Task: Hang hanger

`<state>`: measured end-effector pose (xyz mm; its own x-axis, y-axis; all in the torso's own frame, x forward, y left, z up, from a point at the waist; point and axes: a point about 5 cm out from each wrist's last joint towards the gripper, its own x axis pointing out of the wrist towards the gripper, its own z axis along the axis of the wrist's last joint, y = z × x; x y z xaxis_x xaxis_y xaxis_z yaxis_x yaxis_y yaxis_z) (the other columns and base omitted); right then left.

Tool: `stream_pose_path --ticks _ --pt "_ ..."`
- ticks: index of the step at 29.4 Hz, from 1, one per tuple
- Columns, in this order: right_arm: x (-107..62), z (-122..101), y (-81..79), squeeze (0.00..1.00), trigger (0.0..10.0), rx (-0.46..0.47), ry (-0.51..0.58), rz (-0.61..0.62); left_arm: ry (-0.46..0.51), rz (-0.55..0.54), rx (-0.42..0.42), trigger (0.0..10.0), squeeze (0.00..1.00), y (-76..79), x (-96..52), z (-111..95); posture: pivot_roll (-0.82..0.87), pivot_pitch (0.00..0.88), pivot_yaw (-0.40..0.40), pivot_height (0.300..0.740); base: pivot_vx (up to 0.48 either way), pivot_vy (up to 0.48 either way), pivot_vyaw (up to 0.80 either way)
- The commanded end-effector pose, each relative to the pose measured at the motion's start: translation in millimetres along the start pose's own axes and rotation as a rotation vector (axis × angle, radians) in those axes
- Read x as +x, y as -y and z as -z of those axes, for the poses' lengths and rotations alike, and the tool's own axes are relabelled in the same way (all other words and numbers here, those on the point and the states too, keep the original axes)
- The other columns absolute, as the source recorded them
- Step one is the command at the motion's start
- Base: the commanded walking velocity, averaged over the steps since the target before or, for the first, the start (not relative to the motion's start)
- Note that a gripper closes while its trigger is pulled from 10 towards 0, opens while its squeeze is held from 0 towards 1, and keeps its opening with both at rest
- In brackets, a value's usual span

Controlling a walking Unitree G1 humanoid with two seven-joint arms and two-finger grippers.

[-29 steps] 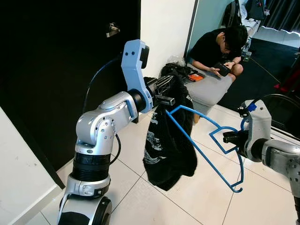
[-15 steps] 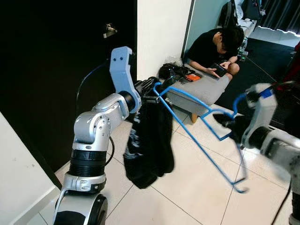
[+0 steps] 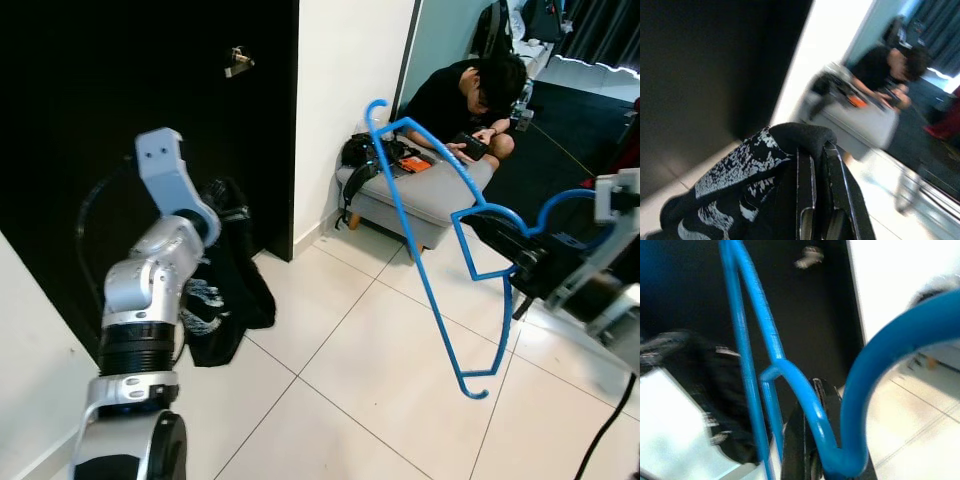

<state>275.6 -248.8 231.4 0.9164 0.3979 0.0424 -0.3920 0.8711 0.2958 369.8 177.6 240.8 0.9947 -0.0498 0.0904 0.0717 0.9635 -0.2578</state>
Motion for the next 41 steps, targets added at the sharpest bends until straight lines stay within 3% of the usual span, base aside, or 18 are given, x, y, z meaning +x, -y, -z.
stream_pose_path --ticks 1,5,6,7,8,9,11,14,17,20,22,24,27,33,37,41 --pt "5.7 19 -4.2 0.0 10.0 0.031 -0.01 -0.012 -0.017 0.015 0.089 10.0 0.0 -1.3 -6.4 18 -0.03 0.038 -0.031 0.74 0.0 0.0 0.0" --pt "7.0 27 -7.2 0.0 10.0 0.052 -0.005 -0.026 -0.036 0.025 0.121 10.0 0.0 -2.4 -10.7 30 -0.03 0.038 -0.031 0.74 0.0 0.0 0.0" --pt "4.6 49 -10.6 0.0 10.0 0.112 -0.025 -0.038 -0.083 0.057 0.117 10.0 0.0 -4.3 -27.1 52 -0.02 0.049 -0.036 0.74 0.0 0.0 0.0" --pt "0.7 58 -17.1 0.0 10.0 0.138 -0.018 -0.075 -0.12 0.082 0.082 10.0 0.0 -6.1 -46.7 70 -0.01 0.056 -0.037 0.74 0.0 0.0 0.0" --pt "0.7 58 -17.1 0.0 10.0 0.138 -0.018 -0.075 -0.12 0.082 0.082 10.0 0.0 -6.1 -46.7 70 -0.01 0.056 -0.037 0.74 0.0 0.0 0.0" --pt "-1.9 59 -21.2 0.0 10.0 0.151 -0.004 -0.105 -0.133 0.118 0.04 10.0 0.0 -4.3 -62.9 77 -0.01 0.058 -0.037 0.74 0.0 0.0 0.0" --pt "-5.1 60 -24.3 0.0 10.0 0.187 0.005 -0.161 -0.16 0.18 -0.072 10.0 0.0 0.2 -84.1 80 0.0 0.07 -0.029 0.74 0.0 0.0 0.4" --pt "-5.1 60 -24.3 0.0 10.0 0.187 0.005 -0.161 -0.16 0.18 -0.072 10.0 0.0 0.2 -84.1 80 0.0 0.07 -0.029 0.74 0.0 0.0 0.8" --pt "-7.7 65 -23.1 0.0 10.0 0.273 0.03 -0.201 -0.212 0.227 -0.153 10.0 0.0 -4.5 -104.1 85 0.0 0.071 -0.019 0.74 0.0 0.0 0.8" --pt "-8.2 64 -23.8 0.0 10.0 0.31 0.06 -0.227 -0.217 0.252 -0.171 10.0 0.0 -5.5 -111.2 86 0.02 0.078 -0.017 0.74 0.0 0.0 0.8" --pt "-7.7 61 -29.2 0.0 10.0 0.369 0.105 -0.3 -0.215 0.252 -0.237 10.0 0.0 -11.7 -123.3 89 0.05 0.081 -0.015 0.74 0.0 0.0 0.8" --pt "-8.3 62 -35.9 0.0 10.0 0.41 0.116 -0.371 -0.198 0.245 -0.286 10.0 0.0 -15.0 -128.5 89 0.06 0.08 -0.018 0.74 0.0 0.0 0.8" --pt "-9.7 63 -39.7 0.0 10.0 0.436 0.121 -0.424 -0.182 0.257 -0.284 10.0 0.0 -13.2 -125.4 88 0.07 0.074 -0.021 0.74 0.0 0.0 0.8" --pt "-13.8 68 -36.3 0.0 10.0 0.472 0.113 -0.426 -0.205 0.276 -0.296 10.0 0.0 -11.3 -125.0 89 0.06 0.064 -0.01 0.74 0.0 0.0 0.8" --pt "-17.6 70 -36.4 0.0 10.0 0.481 0.121 -0.412 -0.242 0.302 -0.282 10.0 0.0 -8.4 -125.3 92 0.05 0.063 0.0 0.74 0.0 0.0 0.8" --pt "-21.0 68 -37.5 0.0 10.0 0.494 0.147 -0.406 -0.315 0.32 -0.186 10.0 0.0 -8.5 -125.0 98 0.06 0.074 0.011 0.74 -0.48 0.0 0.8"
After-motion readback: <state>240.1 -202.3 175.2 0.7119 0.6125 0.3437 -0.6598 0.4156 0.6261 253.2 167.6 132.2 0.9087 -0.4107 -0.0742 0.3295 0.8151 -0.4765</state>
